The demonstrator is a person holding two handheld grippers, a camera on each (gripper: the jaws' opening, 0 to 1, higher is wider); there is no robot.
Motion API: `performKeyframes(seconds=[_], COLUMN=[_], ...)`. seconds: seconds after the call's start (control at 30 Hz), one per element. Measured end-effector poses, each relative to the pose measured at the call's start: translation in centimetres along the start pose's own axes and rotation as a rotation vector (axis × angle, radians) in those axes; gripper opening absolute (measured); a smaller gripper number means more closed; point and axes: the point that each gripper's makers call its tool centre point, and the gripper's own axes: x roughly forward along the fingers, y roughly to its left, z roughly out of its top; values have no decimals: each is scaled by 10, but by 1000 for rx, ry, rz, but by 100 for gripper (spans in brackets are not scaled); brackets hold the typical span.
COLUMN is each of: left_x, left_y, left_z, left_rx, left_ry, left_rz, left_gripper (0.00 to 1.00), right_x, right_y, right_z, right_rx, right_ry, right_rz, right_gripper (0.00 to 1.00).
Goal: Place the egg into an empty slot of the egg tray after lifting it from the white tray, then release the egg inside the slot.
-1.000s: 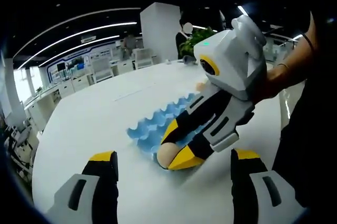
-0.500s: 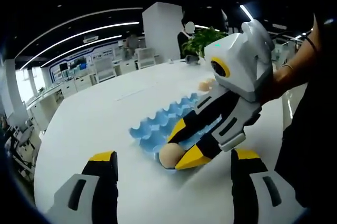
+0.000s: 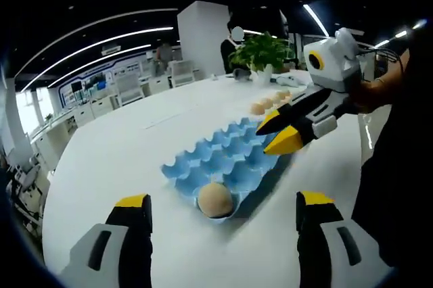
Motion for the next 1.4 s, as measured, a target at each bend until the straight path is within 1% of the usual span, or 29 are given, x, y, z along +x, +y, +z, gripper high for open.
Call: performKeyframes(seconds=[0.07, 0.13, 0.17, 0.2, 0.27, 0.3, 0.37, 0.4, 0.43, 0.5, 0.57, 0.6, 0.63, 0.67, 0.7, 0.77, 0.93, 1.0, 1.1, 1.13, 1.17, 1.23, 1.27, 1.4], left_x=[1, 2, 2, 3, 3, 3, 3, 3, 2, 2, 2, 2, 2, 2, 2, 3, 2, 1, 0, 0, 0, -1, -1, -1], left_y=[0, -1, -1, -1, -1, -1, -1, 0, 0, -1, -1, -1, -1, -2, -2, -2, -2, -2, 0, 0, 0, 1, 1, 1], left_z=[-1, -2, -2, -3, -3, -3, -3, -3, -4, -4, -5, -4, -3, -3, -2, -2, 0, 2, 2, 3, 2, 1, 1, 1], left_rx=[3, 4, 4, 6, 10, 9, 8, 11, 13, 15, 18, 19, 14, 12, 15, 20, 21, 12, 16, 14, 13, 15, 15, 9], left_ry=[2, 2, 1, 2, 1, 0, -2, 0, 2, 5, 7, 4, 0, -1, -2, -1, -3, -13, -8, -9, -10, -6, -3, -3], left_rz=[-1, -4, -5, -5, -1, -3, -2, -1, -1, -6, -9, -7, -7, -7, -6, -7, -4, 2, 9, 10, 10, 14, 13, 12], left_gripper=[87, 87, 87, 87, 87, 87, 87, 87, 87, 87, 86, 86, 86, 86, 86, 86, 86, 86, 85, 85, 85, 85, 84, 84], right_x=[-8, -19, -23, -29, -37, -41, -54, -61, -63, -80, -93, -96, -97, -100, -100, -98, -92, -89, -86, -84, -82, -82, -81, -83], right_y=[-12, -28, -32, -42, -55, -62, -81, -90, -93, -114, -130, -135, -139, -145, -148, -150, -155, -155, -154, -152, -150, -152, -150, -153], right_z=[-3, -6, -7, -9, -12, -13, -17, -16, -16, -15, -18, -21, -26, -33, -35, -41, -50, -52, -55, -62, -67, -65, -66, -65], right_rx=[22, 28, 31, 52, 91, 96, 109, 112, 114, 112, 109, 114, 138, 180, 192, 213, 217, 224, 226, 231, 253, 194, 204, 183], right_ry=[1, -12, -13, -20, -24, -32, -35, -49, -53, -78, -79, -73, -71, -61, -62, -50, -24, -14, 0, 35, 50, 24, 34, 39], right_rz=[-41, -99, -112, -158, -210, -235, -314, -345, -362, -452, -530, -549, -554, -574, -580, -568, -568, -557, -548, -539, -530, -536, -536, -528], right_gripper=[27, 27, 27, 27, 27, 27, 27, 27, 27, 27, 27, 27, 28, 29, 29, 29, 32, 31, 29, 28, 28, 28, 28, 26])
